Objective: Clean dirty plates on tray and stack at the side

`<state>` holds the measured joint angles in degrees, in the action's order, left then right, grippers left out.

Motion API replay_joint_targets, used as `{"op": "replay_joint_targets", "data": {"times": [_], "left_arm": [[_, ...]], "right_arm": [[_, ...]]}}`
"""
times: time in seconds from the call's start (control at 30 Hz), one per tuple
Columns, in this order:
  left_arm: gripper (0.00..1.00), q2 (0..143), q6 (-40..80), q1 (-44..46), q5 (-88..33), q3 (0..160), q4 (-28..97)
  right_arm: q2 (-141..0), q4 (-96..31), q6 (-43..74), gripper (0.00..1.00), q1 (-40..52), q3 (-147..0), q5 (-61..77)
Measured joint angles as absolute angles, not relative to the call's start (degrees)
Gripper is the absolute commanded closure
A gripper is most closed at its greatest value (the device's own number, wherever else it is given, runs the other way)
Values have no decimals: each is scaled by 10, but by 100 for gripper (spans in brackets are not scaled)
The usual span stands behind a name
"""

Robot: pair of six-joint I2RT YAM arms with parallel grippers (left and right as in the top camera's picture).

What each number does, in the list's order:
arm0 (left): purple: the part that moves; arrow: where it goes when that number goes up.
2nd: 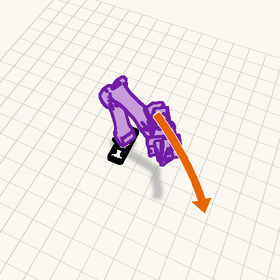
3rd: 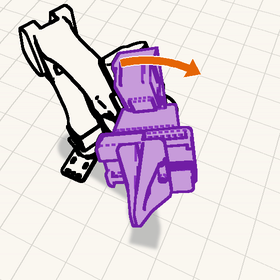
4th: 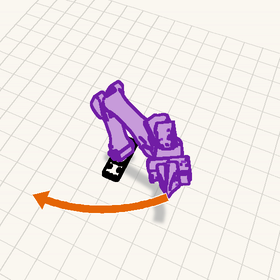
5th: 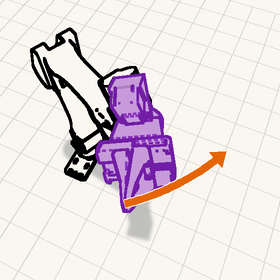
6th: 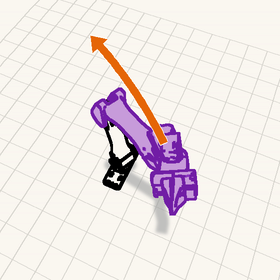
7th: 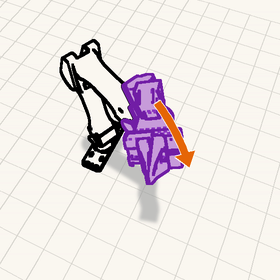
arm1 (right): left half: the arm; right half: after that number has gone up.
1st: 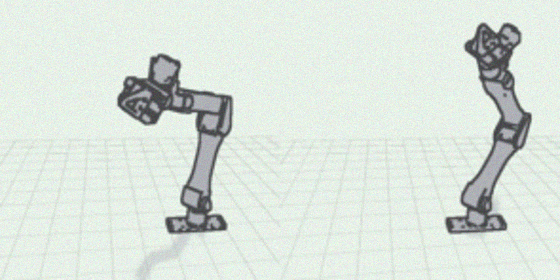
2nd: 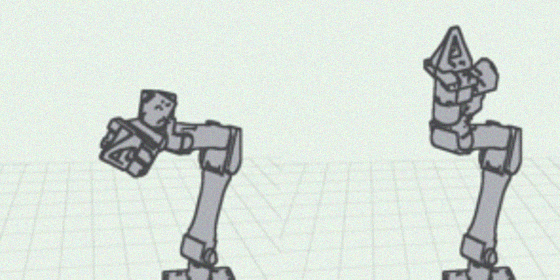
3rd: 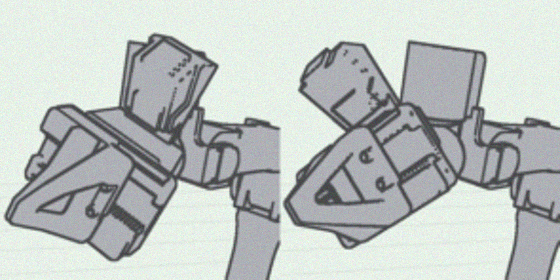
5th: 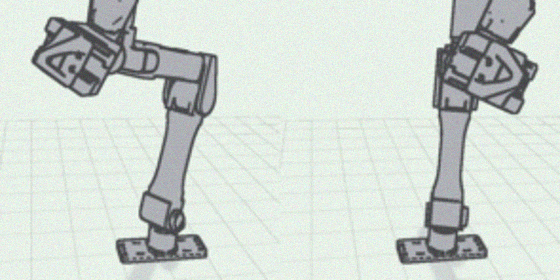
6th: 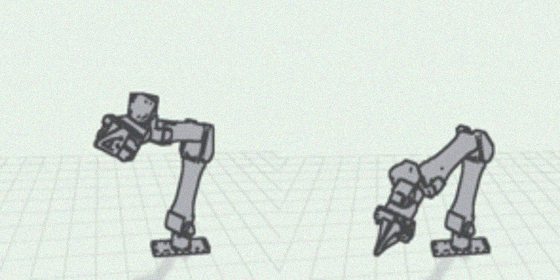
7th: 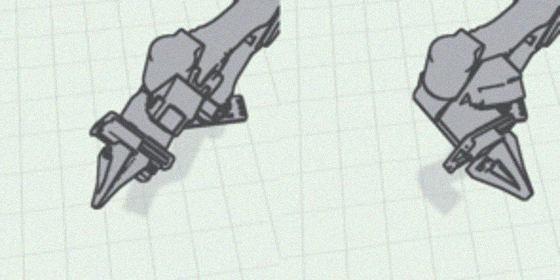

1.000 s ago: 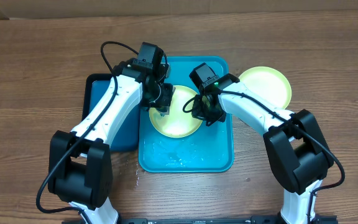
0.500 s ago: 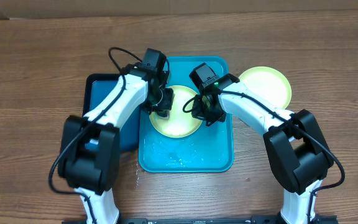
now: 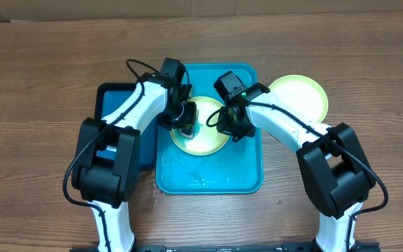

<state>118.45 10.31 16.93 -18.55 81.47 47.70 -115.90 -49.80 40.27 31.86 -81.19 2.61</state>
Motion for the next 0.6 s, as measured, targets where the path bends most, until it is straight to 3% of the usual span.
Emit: {"op": "replay_joint_targets", "data": {"times": [0.23,0.5,0.6], "left_arm": [[96,1200,81,168,-299,816,489],[96,1199,64,165,-331,868,560],[96,1182,61,165,-326,877,564]], "right_arm": [[-1159,-498,403,96,319,-812,26],[-1159,-495,403,96,319,-812,28],[-1159,-493,406,87,319,-812,29]]}}
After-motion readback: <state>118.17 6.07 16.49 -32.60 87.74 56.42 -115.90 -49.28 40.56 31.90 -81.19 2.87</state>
